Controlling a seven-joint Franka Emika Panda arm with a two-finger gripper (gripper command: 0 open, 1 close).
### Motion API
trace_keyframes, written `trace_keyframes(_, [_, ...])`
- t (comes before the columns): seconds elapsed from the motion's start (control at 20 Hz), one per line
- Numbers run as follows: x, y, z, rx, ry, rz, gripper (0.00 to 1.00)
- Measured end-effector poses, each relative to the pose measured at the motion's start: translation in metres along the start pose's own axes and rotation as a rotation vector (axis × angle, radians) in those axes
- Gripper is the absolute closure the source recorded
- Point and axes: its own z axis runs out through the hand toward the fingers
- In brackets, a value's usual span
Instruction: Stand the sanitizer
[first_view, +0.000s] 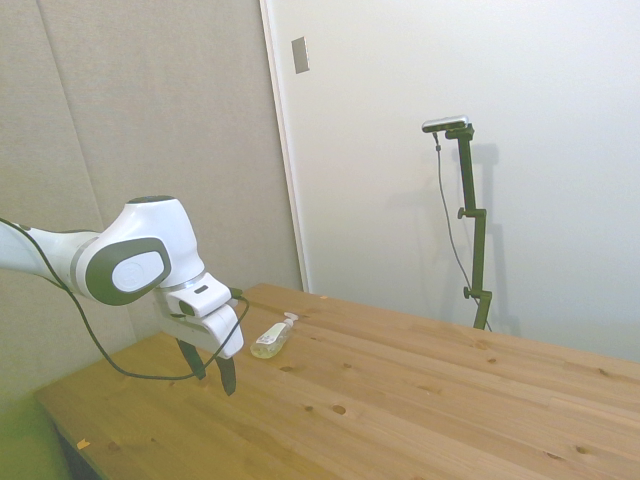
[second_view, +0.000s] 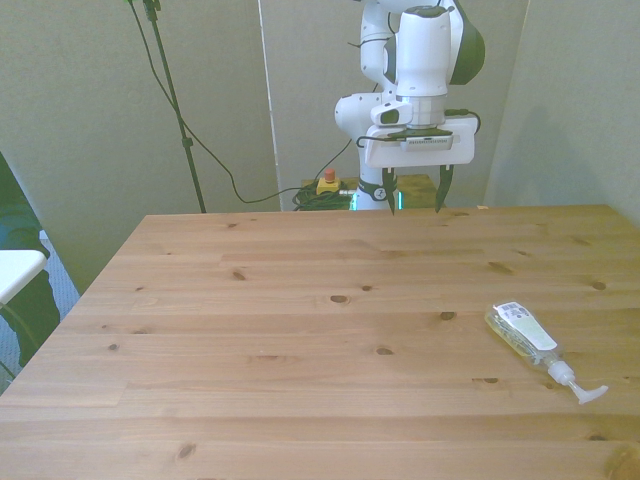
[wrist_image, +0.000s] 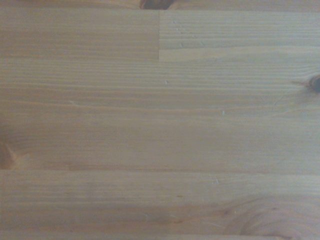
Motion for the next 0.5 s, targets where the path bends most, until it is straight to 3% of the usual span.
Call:
trace_keyframes(0.2, [0.005,-0.012,-0.002,0.005,0.005,-0.003,0.00])
trace_keyframes(0.5, [0.023,-0.094,-0.010,0.036,0.062,0.003,0.00])
